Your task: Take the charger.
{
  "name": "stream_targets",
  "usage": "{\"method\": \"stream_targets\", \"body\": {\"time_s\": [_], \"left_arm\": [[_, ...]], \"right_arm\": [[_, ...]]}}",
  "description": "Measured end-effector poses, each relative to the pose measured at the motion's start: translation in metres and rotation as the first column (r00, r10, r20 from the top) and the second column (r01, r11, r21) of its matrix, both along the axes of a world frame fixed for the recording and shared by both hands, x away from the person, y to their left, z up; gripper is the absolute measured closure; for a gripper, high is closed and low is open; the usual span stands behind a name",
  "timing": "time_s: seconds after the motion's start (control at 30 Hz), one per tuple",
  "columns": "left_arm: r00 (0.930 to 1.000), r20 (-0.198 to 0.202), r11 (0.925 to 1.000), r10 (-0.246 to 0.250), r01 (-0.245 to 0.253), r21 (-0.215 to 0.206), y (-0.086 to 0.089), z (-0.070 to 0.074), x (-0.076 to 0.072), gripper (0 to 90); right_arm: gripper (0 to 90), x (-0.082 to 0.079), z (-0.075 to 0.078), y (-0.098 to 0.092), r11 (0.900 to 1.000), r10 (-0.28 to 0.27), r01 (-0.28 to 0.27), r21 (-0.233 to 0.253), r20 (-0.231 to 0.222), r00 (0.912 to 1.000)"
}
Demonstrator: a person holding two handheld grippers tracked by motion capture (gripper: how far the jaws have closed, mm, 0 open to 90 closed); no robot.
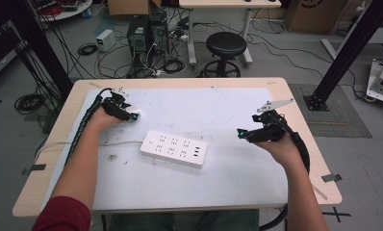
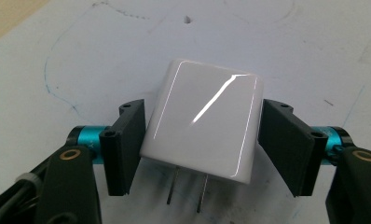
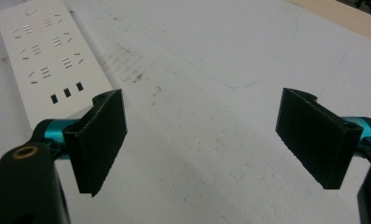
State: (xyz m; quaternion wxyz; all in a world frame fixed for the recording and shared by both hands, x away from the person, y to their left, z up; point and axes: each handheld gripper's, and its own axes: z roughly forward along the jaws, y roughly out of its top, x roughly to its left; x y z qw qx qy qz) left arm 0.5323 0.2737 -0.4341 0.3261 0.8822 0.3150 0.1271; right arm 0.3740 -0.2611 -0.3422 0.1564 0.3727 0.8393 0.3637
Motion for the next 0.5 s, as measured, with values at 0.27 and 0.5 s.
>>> {"method": "stream_targets", "body": {"time_s": [0.27,0.5], "left_arm": [[1.0,0.001,1.0,-0.008,0.008,0.006,0.0015,-0.0006,0.0005,35.9],[0.9997,0.001,0.9995,-0.026,0.026,0.016,0.001,-0.0003,-0.001,40.4]], "right_arm": [[16.4,0.0012,-0.0007,0.0001,1.0,0.0,0.0,0.0,-0.001,1.0],[16.4,0.0015,-0.0016,-0.0014,1.0,-0.003,0.003,0.002,-0.005,1.0]]}}
